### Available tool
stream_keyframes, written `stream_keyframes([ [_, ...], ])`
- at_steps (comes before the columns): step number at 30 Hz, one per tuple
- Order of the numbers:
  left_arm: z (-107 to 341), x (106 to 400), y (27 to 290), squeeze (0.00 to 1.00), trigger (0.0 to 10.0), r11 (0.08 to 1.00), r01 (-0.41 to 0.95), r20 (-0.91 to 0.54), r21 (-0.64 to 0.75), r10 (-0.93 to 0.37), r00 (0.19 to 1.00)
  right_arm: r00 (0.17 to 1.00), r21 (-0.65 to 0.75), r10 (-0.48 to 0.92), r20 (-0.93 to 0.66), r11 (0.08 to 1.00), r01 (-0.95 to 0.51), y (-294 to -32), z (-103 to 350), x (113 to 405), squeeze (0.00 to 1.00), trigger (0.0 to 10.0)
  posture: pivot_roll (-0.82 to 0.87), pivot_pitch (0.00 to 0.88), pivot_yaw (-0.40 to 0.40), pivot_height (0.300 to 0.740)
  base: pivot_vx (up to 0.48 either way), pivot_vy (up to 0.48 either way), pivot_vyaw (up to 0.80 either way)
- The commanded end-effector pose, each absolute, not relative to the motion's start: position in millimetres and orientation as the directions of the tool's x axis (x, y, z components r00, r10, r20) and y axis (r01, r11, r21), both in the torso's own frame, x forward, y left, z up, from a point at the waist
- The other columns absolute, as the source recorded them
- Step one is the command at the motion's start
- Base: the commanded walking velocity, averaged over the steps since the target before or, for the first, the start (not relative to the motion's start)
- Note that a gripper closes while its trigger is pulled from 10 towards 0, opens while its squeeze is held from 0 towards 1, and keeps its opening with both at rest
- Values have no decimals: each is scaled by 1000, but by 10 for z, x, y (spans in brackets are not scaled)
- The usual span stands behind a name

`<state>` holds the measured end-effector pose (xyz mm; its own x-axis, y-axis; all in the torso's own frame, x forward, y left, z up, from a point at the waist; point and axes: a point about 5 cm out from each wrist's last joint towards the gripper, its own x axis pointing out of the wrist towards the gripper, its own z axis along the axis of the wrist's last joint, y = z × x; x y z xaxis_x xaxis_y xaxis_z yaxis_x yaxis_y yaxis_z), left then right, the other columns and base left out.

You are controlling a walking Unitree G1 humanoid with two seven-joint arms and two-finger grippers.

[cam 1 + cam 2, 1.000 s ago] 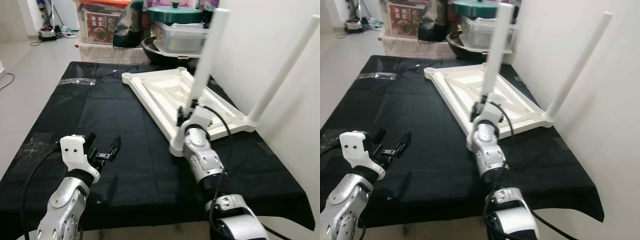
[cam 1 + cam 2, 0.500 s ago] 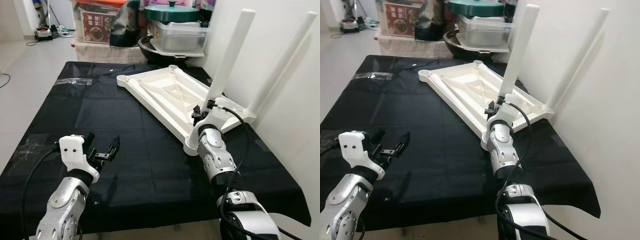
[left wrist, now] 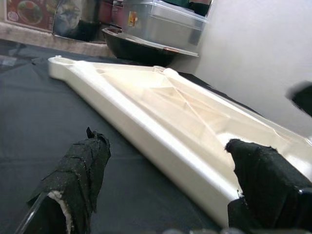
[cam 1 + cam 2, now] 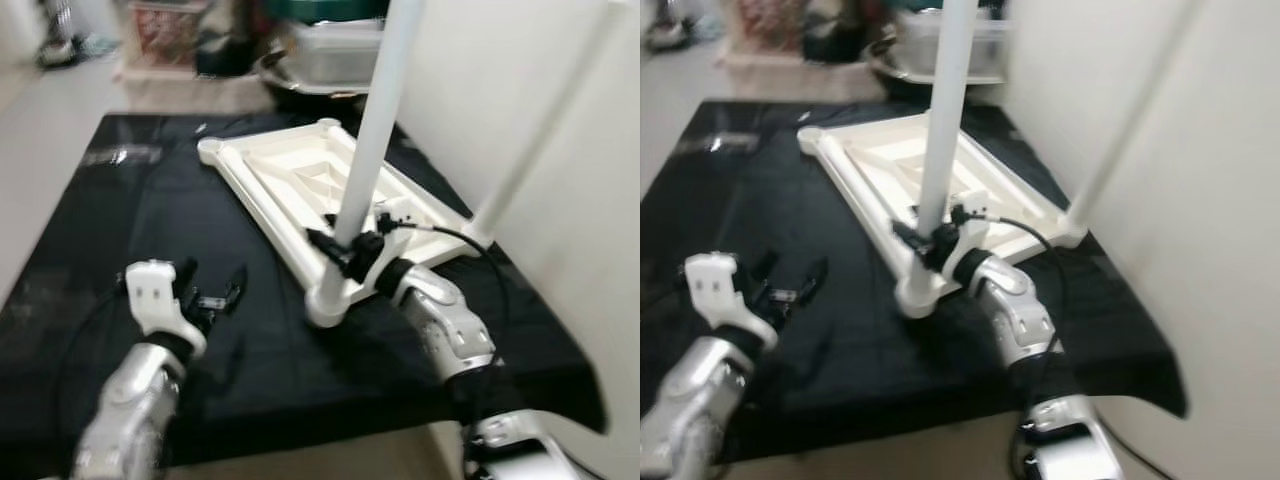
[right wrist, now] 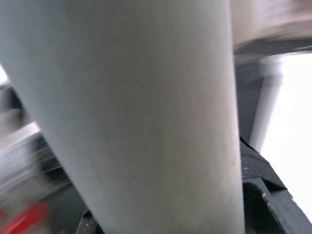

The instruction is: Building children table

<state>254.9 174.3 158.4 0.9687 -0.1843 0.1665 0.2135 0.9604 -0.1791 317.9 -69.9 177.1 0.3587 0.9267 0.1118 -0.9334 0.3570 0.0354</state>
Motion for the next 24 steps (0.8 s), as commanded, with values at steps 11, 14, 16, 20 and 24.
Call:
stream_keyframes([
  [11,1534,2539,1747,0,10000,959,213,148,-188,-187,971,379,62,924,54,376,-924,-701,1675,3321,0,10000,108,0,-124,740,0,0,0],
  [14,1531,2536,1746,0,10000,958,218,146,-188,-193,970,499,91,864,65,492,-866,-803,1666,3406,1000,10000,105,0,-119,740,0,0,0],
  [16,1529,2536,1743,0,10000,957,219,145,-188,-194,970,540,100,837,89,532,-841,-852,1678,3432,1000,10000,103,0,-114,740,0,0,0],
  [20,1526,2537,1743,0,10000,957,219,144,-187,-194,970,559,101,823,101,550,-829,-874,1678,3453,1000,10000,103,0,-114,740,0,0,0],
  [24,1519,2528,1750,0,10000,958,219,140,-185,-195,971,657,91,745,116,650,-754,-955,1701,3505,0,10000,100,0,-107,740,0,0,0],
])
